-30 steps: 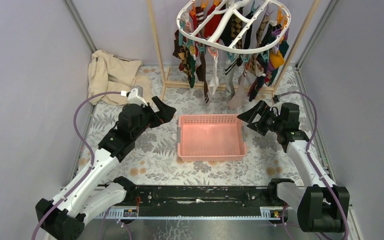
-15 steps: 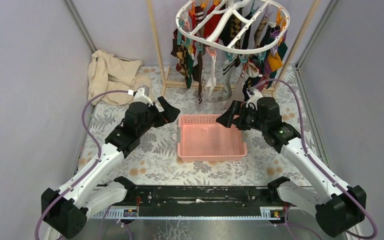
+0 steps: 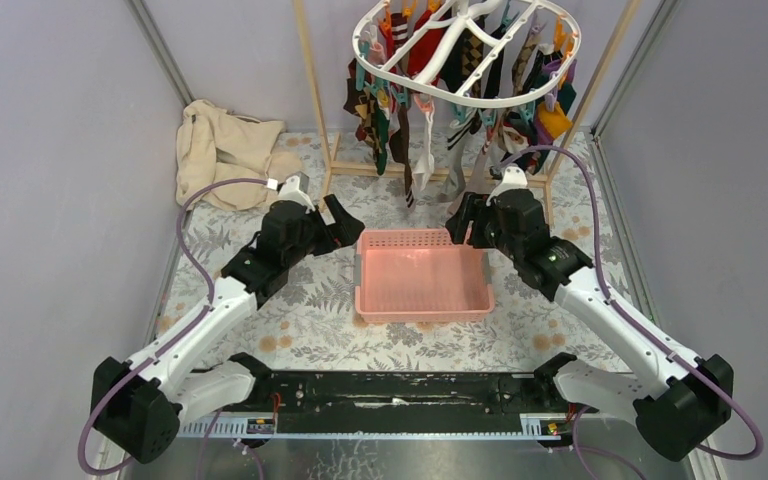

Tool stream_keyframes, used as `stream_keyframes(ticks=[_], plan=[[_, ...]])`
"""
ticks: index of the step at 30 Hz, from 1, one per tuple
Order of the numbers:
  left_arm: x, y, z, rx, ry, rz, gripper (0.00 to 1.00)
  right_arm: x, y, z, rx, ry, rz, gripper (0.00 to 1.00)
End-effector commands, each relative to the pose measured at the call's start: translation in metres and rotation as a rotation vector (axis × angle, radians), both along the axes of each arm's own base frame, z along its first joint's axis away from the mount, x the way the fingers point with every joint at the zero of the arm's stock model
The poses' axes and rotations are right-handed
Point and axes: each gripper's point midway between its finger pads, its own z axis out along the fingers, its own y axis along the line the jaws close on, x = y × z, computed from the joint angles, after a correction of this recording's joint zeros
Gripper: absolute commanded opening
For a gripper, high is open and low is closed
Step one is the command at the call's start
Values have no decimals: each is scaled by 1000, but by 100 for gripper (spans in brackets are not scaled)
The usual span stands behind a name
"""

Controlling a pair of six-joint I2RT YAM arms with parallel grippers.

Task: Remove the socks clipped to the hanger
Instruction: Remove the sock from the hanger.

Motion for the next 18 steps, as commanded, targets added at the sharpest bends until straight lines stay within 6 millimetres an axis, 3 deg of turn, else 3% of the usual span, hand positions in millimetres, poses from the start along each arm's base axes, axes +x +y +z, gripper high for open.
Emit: stream_keyframes(ticks=[1, 5, 10, 18], plan=[[10, -15, 23, -32, -70, -55, 99, 24, -1, 44, -29, -175, -71, 67], [14, -18, 32, -36, -105, -65, 99, 31, 10, 66, 5, -240, -63, 55], [15, -24, 42, -61, -127, -86, 99, 30, 32, 88, 47, -293, -1, 54], [12, -30, 42, -79, -125, -101, 99, 62, 43, 92, -14, -292, -71, 55]])
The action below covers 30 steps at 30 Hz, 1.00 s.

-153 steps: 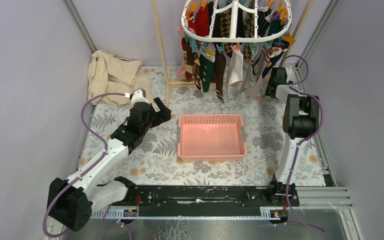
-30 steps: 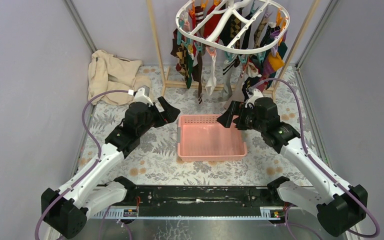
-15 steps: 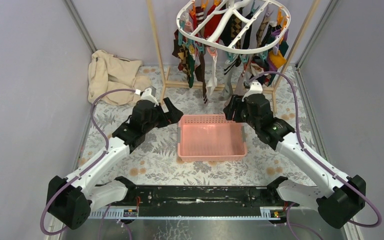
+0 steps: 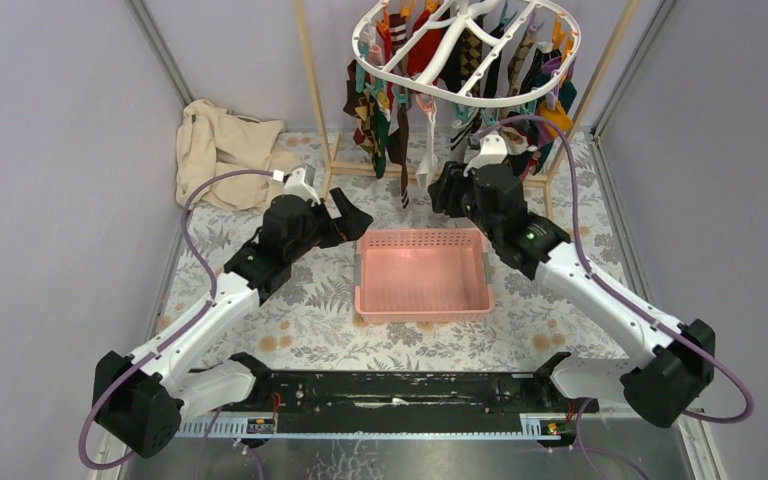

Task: Remove the socks clipped to the hanger
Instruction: Remove the sock from the hanger.

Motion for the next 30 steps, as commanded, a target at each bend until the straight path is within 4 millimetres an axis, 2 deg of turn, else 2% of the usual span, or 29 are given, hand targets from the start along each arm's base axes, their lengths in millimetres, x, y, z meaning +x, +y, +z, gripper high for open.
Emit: stream_keyframes(ticks=[1, 5, 8, 12, 16, 18, 23, 30], plan=[[3, -11, 28, -45, -83, -27, 99, 29, -1, 28, -5, -79, -102, 55], [-2, -13, 33, -60, -92, -30, 99, 45, -12, 26, -57, -71, -205, 55], [-7, -17, 37, -67, -101, -38, 99, 50, -15, 24, -79, -75, -233, 52], [-11, -27, 40, -74, -103, -50, 99, 50, -20, 23, -104, -78, -246, 35], [-14, -37, 40, -68, -101, -62, 99, 40, -24, 29, -101, -98, -220, 48], [-15, -43, 41, -68, -104, -69, 99, 34, -28, 32, -100, -106, -219, 51], [-17, -55, 41, -65, -104, -85, 99, 27, -42, 33, -117, -120, -247, 53], [-22, -66, 41, -56, -106, -101, 99, 28, -43, 30, -139, -119, -253, 54]])
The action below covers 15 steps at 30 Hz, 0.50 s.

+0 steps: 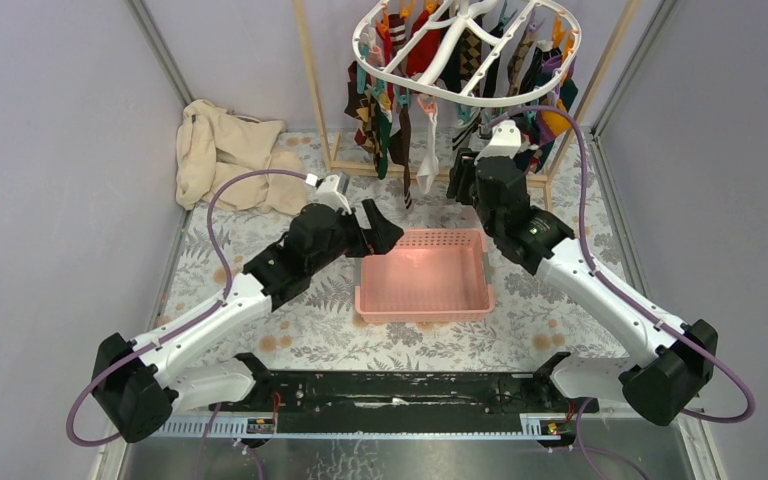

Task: Remove the socks clipped to the hanger
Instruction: Remove the sock from the hanger.

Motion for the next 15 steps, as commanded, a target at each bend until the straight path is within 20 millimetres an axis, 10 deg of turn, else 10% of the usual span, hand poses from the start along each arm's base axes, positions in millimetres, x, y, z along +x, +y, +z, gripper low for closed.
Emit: stream_keyframes(ticks=[1, 15], plan=[[7, -8, 31, -59, -77, 20, 99, 3, -4, 4, -20, -30, -25, 54], [-2, -21, 41, -58, -94, 11, 99, 26, 13, -19, -24, 3, -39, 59]])
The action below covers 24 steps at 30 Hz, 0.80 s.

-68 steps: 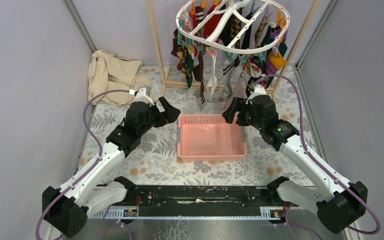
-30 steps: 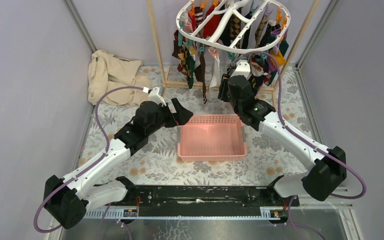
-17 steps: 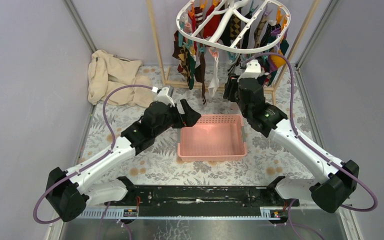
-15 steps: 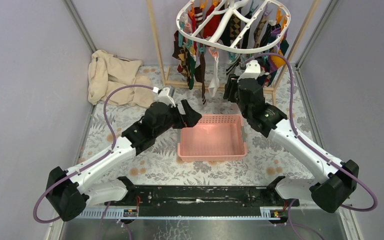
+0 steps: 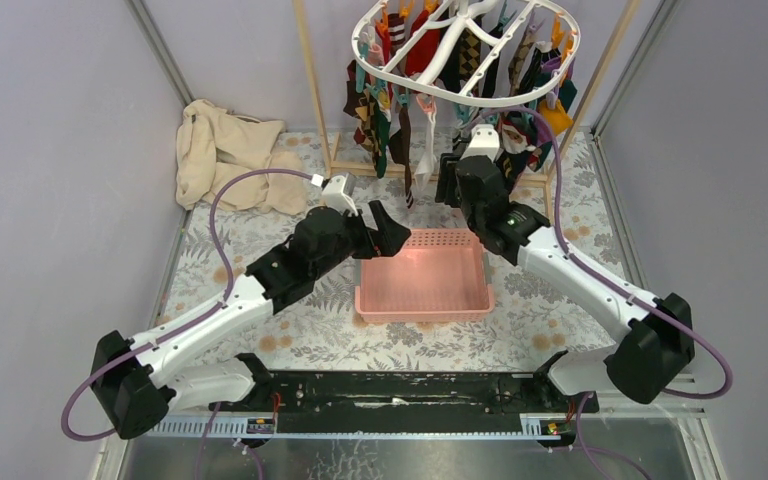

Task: Remove the socks clipped to the hanger
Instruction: Remove the sock from the hanger.

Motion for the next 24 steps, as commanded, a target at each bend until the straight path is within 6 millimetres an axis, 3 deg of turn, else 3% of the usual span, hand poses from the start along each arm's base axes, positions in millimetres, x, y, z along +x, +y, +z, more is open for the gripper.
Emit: stream_keyframes(ticks=[1, 5, 9, 17, 24], plan=[[6, -9, 32, -59, -66, 17, 99, 12, 2, 18, 45, -67, -52, 56], [6, -15, 39, -62, -80, 11, 99, 9, -1, 21, 46, -75, -52, 26], [8, -18, 42, -60, -86, 10, 99, -1, 3, 35, 61, -97, 16, 11], [12, -28, 44, -60, -97, -7, 99, -35, 27, 68, 138, -91, 247, 8], [13, -38, 58, -95, -138, -39, 99, -59, 40, 70, 195, -12, 357, 7]])
